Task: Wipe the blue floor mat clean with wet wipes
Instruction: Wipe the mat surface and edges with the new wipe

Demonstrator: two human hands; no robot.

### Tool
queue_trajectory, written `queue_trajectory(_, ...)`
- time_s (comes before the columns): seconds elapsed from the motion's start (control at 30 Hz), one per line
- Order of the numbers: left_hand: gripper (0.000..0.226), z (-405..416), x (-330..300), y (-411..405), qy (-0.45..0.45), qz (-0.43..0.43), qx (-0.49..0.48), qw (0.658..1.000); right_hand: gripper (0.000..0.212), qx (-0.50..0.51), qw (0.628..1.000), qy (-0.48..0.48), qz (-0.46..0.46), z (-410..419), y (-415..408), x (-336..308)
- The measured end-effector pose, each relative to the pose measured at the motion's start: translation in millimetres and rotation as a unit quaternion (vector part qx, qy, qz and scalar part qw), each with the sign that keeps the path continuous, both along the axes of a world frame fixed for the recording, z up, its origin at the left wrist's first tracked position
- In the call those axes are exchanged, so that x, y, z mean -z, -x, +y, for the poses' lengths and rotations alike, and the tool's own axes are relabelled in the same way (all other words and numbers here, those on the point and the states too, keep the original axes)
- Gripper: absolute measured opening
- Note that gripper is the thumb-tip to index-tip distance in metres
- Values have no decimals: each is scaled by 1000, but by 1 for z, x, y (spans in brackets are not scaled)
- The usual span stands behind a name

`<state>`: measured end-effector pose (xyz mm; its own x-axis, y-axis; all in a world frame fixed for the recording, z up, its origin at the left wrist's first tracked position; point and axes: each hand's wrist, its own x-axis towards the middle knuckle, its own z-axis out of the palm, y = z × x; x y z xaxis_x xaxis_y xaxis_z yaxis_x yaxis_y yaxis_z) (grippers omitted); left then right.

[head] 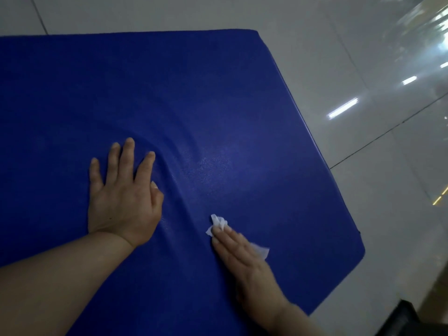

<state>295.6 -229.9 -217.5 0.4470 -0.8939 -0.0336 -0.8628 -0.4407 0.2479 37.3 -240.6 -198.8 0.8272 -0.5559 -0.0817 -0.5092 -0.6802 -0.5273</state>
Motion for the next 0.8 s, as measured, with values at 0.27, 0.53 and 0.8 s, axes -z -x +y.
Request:
queue_trajectory(0.27,53,-1,-1,0,-2,21,-4,1000,76,321,946,48,13,-90,20,-1)
queue_trajectory(0.53,58,-1,1,0,-5,13,-2,1000,63,-16,997,68,45,25,62,3)
queue_trajectory(0.8,56,-2,12,-3,0,39,-10,999,79,396,917,7,51,-60,101,-10)
